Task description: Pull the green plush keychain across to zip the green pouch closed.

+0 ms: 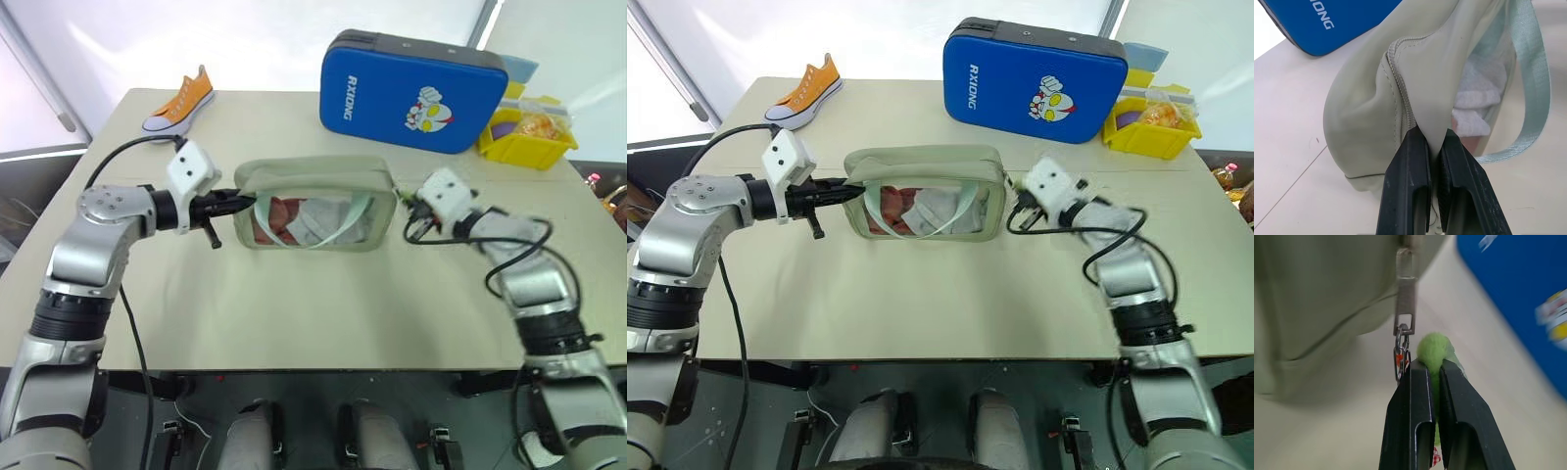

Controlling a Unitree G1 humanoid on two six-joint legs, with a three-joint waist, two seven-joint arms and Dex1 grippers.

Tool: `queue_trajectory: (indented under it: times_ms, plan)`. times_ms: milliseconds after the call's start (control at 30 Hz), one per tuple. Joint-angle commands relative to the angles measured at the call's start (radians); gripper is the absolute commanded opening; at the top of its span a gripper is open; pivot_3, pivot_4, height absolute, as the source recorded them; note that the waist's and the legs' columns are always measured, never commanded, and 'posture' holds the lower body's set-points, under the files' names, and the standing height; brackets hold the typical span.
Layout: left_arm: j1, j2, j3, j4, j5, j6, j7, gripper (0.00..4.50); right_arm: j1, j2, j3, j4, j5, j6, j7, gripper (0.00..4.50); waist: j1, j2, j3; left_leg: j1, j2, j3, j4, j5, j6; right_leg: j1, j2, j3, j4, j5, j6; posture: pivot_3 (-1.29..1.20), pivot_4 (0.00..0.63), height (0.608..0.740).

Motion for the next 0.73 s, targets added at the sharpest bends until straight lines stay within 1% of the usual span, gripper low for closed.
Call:
queue_trajectory:
  times_ms: [33, 100, 200, 233, 267, 333, 400, 433, 467, 500, 533, 567, 633, 733]
  plan:
    - [0.004, 0.013, 0.015, -0.016, 0.003, 0.006, 0.007, 0.0, 0.022, 0.035, 0.008, -0.038, 0.017, 0.008, -0.009, 0.05, 0.0, 0.0, 0.0, 0.0, 0.0, 0.0, 0.0, 0.0, 0.0, 0.0, 0.0, 0.0, 0.0, 0.0, 0.0, 0.0, 0.15, 0.74]
    - [0.011, 0.017, 0.015, -0.024, 0.004, 0.009, 0.007, 0.0, 0.019, 0.03, 0.014, -0.032, 0.014, 0.002, 0.003, 0.05, 0.0, 0.0, 0.0, 0.0, 0.0, -0.001, 0.0, 0.0, 0.0, 0.0, 0.001, 0.0, 0.0, 0.0, 0.0, 0.0, 0.15, 0.74]
    - [0.015, 0.024, 0.022, -0.023, 0.004, 0.011, 0.006, 0.0, -0.052, -0.014, -0.036, -0.015, 0.057, 0.003, 0.048, 0.05, -0.001, 0.0, 0.0, 0.0, 0.0, -0.001, 0.0, 0.0, 0.0, 0.0, 0.001, 0.0, 0.0, 0.0, 0.0, 0.0, 0.15, 0.74]
    - [0.015, 0.025, 0.025, -0.022, 0.001, 0.012, 0.006, 0.0, -0.069, -0.024, -0.049, -0.013, 0.075, 0.01, 0.062, 0.73, -0.001, 0.0, 0.0, 0.0, 0.0, 0.0, 0.0, 0.0, 0.0, 0.0, 0.001, 0.0, 0.0, 0.0, 0.0, 0.0, 0.15, 0.74]
    - [0.011, 0.027, 0.037, -0.018, -0.012, 0.022, 0.002, 0.37, -0.097, -0.053, -0.068, -0.018, 0.105, 0.025, 0.104, 1.09, -0.001, 0.0, 0.0, 0.0, 0.0, 0.0, 0.0, 0.0, 0.0, 0.0, 0.001, 0.0, 0.0, 0.0, 0.0, 0.0, 0.15, 0.74]
    - [0.003, 0.04, 0.065, -0.012, -0.045, 0.05, -0.014, 1.13, -0.148, -0.121, -0.098, -0.029, 0.163, 0.058, 0.194, 2.07, -0.001, 0.001, 0.001, 0.0, 0.0, 0.0, 0.0, 0.0, 0.0, 0.0, 0.001, 0.0, 0.0, 0.0, 0.0, 0.0, 0.15, 0.74]
    - [-0.019, 0.059, 0.106, 0.003, -0.09, 0.099, -0.028, 2.15, -0.189, -0.197, -0.119, -0.043, 0.221, 0.095, 0.294, 3.12, 0.0, 0.001, 0.001, 0.0, 0.0, -0.001, -0.001, 0.0, 0.0, -0.001, 0.001, 0.0, -0.001, 0.0, 0.0, 0.0, 0.15, 0.74]
    - [-0.032, 0.071, 0.126, 0.015, -0.111, 0.124, -0.034, 2.56, -0.206, -0.227, -0.126, -0.053, 0.251, 0.12, 0.334, 3.58, 0.001, 0.001, 0.001, 0.0, 0.001, -0.001, -0.001, 0.0, 0.001, -0.001, 0.001, 0.0, -0.001, 0.0, 0.0, 0.0, 0.15, 0.74]
    - [-0.047, 0.088, 0.144, 0.026, -0.131, 0.158, -0.041, 3.17, -0.221, -0.257, -0.13, -0.07, 0.281, 0.146, 0.375, 4.18, 0.001, 0.001, 0.001, -0.001, 0.001, -0.001, -0.002, 0.0, 0.001, -0.001, 0.001, 0.0, -0.002, 0.0, 0.0, 0.0, 0.15, 0.74]
    - [-0.058, 0.106, 0.154, 0.036, -0.145, 0.183, -0.048, 3.63, -0.232, -0.28, -0.131, -0.088, 0.306, 0.171, 0.406, 4.5, 0.001, 0.001, 0.001, -0.001, 0.001, -0.001, -0.002, -0.001, 0.001, -0.001, 0.001, 0.0, -0.002, 0.0, 0.0, 0.0, 0.15, 0.74]
    - [-0.068, 0.132, 0.157, 0.049, -0.167, 0.229, -0.075, 4.22, -0.245, -0.297, -0.136, -0.115, 0.35, 0.223, 0.437, 4.5, 0.0, 0.001, 0.001, -0.001, 0.001, -0.001, -0.002, -0.001, 0.002, -0.001, 0.001, 0.0, -0.003, 0.0, 0.0, 0.0, 0.15, 0.74]
    - [-0.075, 0.15, 0.164, 0.059, -0.176, 0.243, -0.087, 4.44, -0.257, -0.308, -0.142, -0.145, 0.4, 0.28, 0.465, 4.5, -0.002, 0.001, 0.001, -0.001, 0.001, -0.001, -0.002, -0.002, 0.003, -0.001, 0.001, 0.0, -0.003, 0.0, 0.0, 0.0, 0.15, 0.74]
    - [-0.084, 0.168, 0.175, 0.075, -0.183, 0.247, -0.095, 4.44, -0.274, -0.317, -0.152, -0.189, 0.469, 0.358, 0.49, 4.5, -0.003, 0.001, 0.001, 0.0, 0.001, -0.001, -0.003, -0.002, 0.003, -0.001, 0.001, 0.0, -0.003, 0.0, 0.0, 0.0, 0.15, 0.74]
    - [-0.081, 0.175, 0.17, 0.087, -0.166, 0.212, -0.096, 4.44, -0.288, -0.295, -0.149, -0.217, 0.487, 0.383, 0.446, 4.5, 0.0, 0.001, 0.001, 0.0, 0.001, -0.001, -0.002, -0.002, 0.004, -0.001, 0.001, 0.0, -0.003, 0.0, 0.0, 0.0, 0.15, 0.74]
